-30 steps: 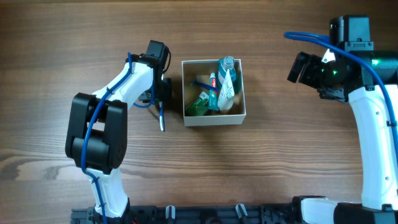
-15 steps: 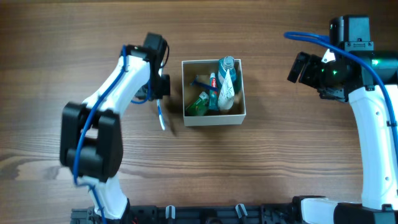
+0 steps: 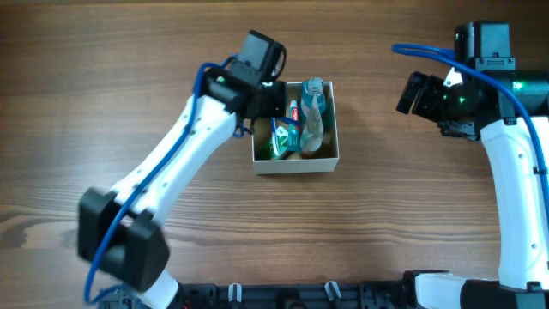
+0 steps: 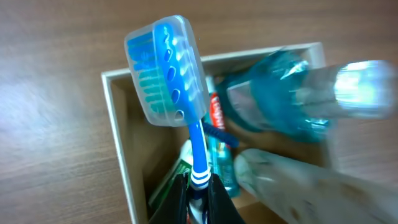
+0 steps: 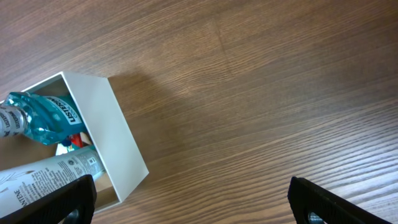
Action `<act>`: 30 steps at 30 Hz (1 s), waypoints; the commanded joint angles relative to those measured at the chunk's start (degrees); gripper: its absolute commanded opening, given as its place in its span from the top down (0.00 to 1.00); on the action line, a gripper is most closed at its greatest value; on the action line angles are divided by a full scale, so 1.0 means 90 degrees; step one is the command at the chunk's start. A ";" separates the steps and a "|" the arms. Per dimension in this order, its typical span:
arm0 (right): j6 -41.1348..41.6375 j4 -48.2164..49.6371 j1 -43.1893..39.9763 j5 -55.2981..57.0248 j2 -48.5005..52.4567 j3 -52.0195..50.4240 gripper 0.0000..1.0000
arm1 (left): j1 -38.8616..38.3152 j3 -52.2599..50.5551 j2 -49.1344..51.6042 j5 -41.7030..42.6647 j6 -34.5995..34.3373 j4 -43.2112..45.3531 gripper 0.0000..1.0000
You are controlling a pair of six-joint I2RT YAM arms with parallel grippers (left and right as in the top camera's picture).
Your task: Pack container
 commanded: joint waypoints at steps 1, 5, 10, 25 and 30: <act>0.0100 0.0015 -0.0027 -0.0005 0.0049 0.0032 0.00 | -0.0024 -0.0032 0.0612 -0.0155 -0.0262 -0.0027 0.93; 0.0100 0.0015 -0.0027 -0.0005 0.0049 0.0032 0.00 | -0.0049 -0.0032 0.0695 -0.0209 -0.0255 -0.0053 0.89; 0.0097 0.0015 -0.0027 -0.0005 0.0049 0.0029 0.00 | -0.0041 -0.0029 -0.0112 -0.0386 -0.0255 -0.0534 0.17; 0.0100 0.0015 -0.0027 -0.0005 0.0049 0.0029 0.00 | -0.0041 -0.0032 -0.3725 -0.3016 -0.0255 -0.2807 0.00; 0.0097 0.0015 -0.0027 -0.0005 0.0049 0.0032 0.00 | -0.0044 -0.0032 -0.4369 -0.2696 -0.0250 -0.3614 0.00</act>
